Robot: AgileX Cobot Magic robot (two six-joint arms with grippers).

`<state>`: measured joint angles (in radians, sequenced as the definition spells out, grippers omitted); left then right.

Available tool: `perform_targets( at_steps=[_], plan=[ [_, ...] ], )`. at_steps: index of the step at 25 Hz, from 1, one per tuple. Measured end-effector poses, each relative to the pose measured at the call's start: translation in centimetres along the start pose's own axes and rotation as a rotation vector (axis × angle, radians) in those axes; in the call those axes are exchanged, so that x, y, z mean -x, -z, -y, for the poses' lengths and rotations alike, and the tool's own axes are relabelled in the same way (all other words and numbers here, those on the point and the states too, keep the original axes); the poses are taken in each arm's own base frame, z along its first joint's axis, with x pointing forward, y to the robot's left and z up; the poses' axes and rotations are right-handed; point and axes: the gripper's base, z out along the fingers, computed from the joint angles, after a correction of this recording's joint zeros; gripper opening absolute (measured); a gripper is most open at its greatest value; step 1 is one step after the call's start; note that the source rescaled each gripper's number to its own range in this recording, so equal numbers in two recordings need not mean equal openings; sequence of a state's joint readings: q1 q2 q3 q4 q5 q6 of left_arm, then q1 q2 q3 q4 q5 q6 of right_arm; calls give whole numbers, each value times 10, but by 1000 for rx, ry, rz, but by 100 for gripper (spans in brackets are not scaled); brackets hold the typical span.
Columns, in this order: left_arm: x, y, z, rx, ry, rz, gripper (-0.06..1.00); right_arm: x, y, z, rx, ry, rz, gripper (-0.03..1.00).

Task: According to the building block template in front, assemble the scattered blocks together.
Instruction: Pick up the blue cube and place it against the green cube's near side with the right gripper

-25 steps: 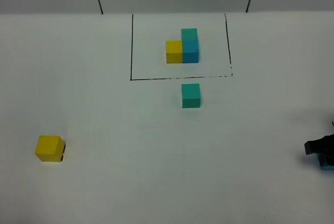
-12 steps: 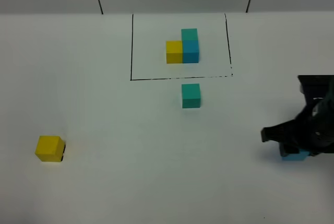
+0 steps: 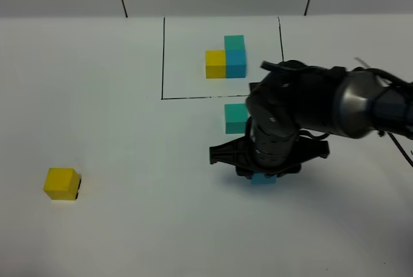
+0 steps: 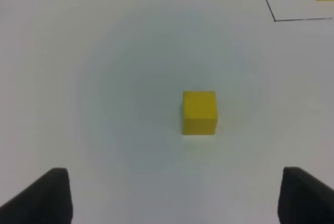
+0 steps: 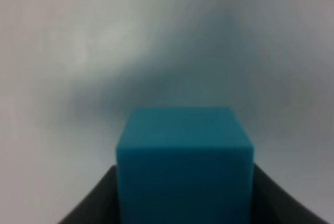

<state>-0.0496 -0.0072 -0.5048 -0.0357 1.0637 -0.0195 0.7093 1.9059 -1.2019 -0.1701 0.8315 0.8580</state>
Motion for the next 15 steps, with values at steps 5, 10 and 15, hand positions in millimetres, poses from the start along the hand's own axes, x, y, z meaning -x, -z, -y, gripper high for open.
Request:
perform_targets(
  at_steps=[5,10,15],
  plan=[
    [0,0,0,0,0,0,84,19,-15,-31,16,13,15,1],
    [0,0,0,0,0,0,84,31,-30,-43,0,26,24,1],
    [0,0,0,0,-1,0,84,39,-42,-43,-24,29,26,1]
  ],
)
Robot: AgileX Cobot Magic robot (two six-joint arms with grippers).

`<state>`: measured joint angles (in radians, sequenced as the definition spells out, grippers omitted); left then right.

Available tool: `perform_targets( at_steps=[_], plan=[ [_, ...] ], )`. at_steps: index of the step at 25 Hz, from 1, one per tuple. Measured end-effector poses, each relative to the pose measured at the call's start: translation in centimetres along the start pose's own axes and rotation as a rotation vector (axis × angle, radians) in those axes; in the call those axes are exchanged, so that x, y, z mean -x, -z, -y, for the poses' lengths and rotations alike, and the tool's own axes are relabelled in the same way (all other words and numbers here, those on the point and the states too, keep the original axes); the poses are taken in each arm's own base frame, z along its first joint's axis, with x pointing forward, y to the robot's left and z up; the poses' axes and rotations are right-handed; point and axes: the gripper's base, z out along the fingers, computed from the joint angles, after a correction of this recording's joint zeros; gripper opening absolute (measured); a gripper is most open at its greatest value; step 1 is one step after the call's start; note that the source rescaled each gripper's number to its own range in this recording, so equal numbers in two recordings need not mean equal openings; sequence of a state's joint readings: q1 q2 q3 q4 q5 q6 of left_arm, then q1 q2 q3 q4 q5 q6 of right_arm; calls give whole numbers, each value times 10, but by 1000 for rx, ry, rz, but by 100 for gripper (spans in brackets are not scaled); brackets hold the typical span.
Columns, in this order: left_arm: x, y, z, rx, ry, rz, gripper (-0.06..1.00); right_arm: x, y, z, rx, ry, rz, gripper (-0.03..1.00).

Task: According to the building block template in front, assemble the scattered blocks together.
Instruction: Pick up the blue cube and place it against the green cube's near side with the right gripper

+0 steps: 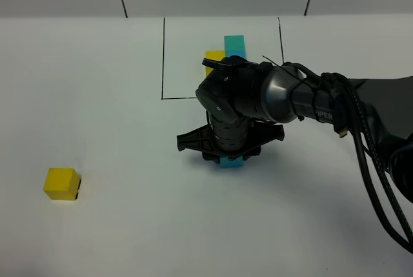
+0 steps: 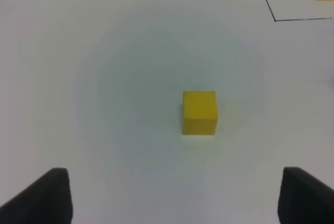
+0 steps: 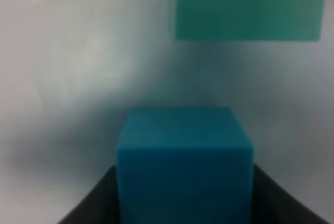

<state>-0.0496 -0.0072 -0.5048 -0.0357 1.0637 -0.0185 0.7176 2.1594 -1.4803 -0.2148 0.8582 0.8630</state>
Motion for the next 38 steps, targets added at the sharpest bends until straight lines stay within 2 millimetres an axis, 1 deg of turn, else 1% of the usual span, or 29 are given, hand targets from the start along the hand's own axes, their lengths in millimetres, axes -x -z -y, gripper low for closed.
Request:
perform_targets(
  at_steps=[11,38],
  plan=[
    [0,0,0,0,0,0,84,16,-4,18,-14,-44,13,1],
    [0,0,0,0,-1,0,84,17,-4,16,15,-44,22,1]
  ],
)
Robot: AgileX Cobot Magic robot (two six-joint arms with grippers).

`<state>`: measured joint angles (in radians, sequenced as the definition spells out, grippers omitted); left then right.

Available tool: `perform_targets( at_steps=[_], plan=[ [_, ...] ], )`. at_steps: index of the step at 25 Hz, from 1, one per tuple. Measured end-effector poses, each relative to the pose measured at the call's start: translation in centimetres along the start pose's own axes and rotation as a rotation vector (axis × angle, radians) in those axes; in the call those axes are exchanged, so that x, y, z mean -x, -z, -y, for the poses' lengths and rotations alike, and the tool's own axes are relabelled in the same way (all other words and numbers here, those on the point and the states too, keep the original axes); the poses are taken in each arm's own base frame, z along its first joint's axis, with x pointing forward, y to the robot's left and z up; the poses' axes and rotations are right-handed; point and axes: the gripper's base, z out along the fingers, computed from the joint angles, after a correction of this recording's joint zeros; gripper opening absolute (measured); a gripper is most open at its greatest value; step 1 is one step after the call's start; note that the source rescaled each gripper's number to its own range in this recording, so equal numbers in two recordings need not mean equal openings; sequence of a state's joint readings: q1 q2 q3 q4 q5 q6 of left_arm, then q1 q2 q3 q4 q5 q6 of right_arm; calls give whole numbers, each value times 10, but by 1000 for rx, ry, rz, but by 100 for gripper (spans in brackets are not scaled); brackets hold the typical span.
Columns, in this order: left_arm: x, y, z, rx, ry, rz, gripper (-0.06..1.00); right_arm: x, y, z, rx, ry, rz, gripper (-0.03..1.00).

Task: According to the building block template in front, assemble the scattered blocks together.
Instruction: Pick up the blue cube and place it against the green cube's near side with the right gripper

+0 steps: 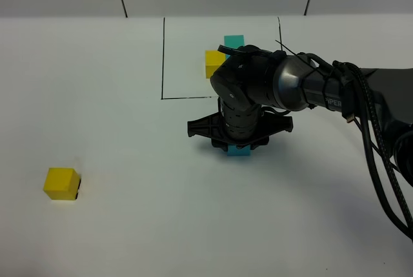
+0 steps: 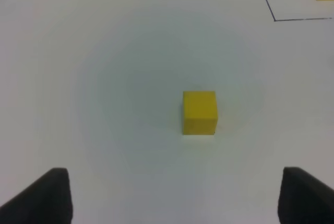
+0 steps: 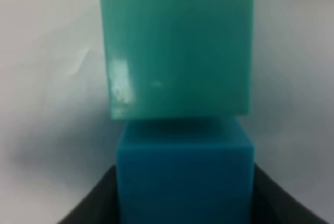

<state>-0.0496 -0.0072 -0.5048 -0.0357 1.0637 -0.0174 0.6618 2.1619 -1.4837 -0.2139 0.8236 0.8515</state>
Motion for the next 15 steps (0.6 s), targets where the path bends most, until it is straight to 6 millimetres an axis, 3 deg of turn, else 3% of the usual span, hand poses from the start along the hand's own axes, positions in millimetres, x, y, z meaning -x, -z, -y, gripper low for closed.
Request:
perform_targets(
  at_steps=[15],
  plan=[
    [0,0,0,0,0,0,84,1,-1,-1,11,6,10,1]
  ],
)
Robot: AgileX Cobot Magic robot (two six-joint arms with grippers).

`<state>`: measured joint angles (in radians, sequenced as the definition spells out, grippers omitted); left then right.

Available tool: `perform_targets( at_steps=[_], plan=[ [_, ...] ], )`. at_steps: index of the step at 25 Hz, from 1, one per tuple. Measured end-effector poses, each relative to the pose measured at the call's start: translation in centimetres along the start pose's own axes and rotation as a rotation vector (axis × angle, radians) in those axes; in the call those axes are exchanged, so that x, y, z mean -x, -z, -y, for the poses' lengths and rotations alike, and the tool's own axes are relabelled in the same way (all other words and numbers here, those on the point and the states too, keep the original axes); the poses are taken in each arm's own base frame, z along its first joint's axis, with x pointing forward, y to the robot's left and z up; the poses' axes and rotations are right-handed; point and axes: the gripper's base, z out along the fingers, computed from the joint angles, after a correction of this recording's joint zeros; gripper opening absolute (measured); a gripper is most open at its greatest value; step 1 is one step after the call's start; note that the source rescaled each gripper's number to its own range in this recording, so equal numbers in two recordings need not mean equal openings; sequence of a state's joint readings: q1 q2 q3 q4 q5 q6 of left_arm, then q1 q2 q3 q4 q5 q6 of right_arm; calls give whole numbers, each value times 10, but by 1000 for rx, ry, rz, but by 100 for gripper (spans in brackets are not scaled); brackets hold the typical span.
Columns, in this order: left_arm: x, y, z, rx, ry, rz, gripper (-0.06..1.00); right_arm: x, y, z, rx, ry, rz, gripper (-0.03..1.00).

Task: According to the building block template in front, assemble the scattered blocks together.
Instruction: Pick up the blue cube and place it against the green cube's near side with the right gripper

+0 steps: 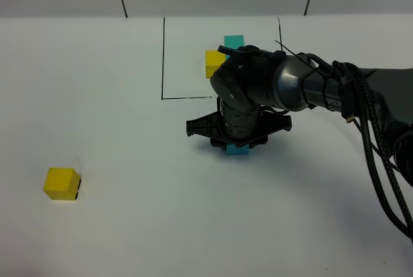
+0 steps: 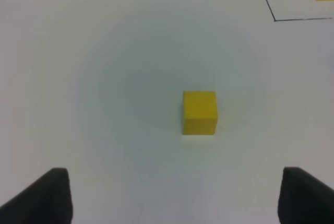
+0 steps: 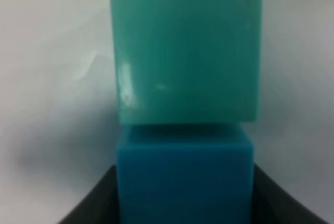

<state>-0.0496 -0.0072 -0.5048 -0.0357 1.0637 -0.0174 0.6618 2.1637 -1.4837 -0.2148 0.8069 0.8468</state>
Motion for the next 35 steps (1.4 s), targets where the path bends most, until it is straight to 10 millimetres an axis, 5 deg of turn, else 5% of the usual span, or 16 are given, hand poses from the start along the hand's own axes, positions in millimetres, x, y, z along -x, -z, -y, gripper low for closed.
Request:
perform_targets(
  at_steps=[35],
  plan=[
    [0,0,0,0,2,0,84,3,-8,2,0,47,-9,1]
  ],
)
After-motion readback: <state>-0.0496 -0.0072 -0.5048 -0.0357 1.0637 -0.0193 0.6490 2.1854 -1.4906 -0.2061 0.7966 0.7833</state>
